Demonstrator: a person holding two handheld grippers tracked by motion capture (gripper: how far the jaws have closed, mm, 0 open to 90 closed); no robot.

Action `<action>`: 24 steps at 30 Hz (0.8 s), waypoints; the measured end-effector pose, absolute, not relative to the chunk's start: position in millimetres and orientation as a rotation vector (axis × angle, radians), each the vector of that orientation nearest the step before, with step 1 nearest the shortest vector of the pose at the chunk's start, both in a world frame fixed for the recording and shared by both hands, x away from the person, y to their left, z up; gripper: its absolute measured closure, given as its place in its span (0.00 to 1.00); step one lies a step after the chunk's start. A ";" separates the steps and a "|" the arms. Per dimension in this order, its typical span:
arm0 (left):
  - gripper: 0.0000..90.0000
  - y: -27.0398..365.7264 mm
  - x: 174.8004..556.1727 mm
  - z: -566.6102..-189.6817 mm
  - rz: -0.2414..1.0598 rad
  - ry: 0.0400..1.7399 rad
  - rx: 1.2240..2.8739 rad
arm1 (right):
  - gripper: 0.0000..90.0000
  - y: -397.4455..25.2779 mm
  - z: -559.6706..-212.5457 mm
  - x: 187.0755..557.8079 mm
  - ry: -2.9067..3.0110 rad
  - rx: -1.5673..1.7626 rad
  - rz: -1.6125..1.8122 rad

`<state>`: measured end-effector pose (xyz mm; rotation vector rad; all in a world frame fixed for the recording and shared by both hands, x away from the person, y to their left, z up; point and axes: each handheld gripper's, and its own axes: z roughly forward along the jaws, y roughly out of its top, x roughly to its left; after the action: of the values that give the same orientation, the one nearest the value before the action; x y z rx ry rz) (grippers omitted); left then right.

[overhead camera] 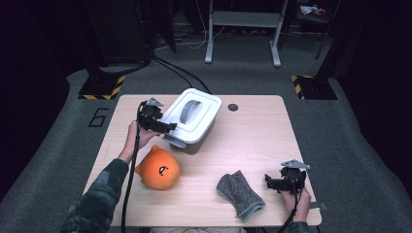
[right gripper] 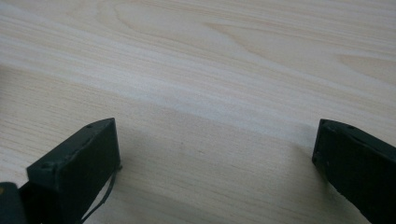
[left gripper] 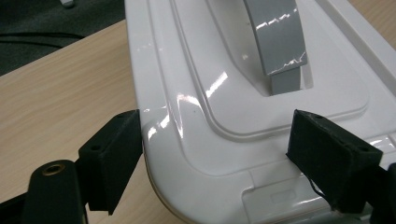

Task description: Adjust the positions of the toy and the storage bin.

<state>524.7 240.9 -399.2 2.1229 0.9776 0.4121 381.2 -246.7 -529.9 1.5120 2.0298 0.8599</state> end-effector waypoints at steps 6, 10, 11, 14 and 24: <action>0.17 234.7 519.9 -398.7 0.409 0.994 2.120 | 0.00 -246.7 -529.8 381.1 2.030 1.512 0.859; 0.16 228.8 516.0 -397.3 0.405 0.985 2.132 | 0.00 -246.7 -529.8 381.1 2.030 1.512 0.859; 0.16 228.8 516.0 -397.3 0.405 0.985 2.132 | 0.00 -246.7 -529.8 381.1 2.030 1.512 0.859; 0.16 222.0 511.6 -395.5 0.387 0.982 2.144 | 0.00 -246.7 -529.8 381.1 2.030 1.512 0.859; 0.16 208.6 503.0 -391.7 0.352 0.947 2.179 | 0.00 -246.7 -529.9 381.1 2.029 1.511 0.859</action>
<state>503.0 208.6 -391.7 2.1787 0.9466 0.3518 381.1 -246.7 -529.9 1.5110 2.0293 0.8594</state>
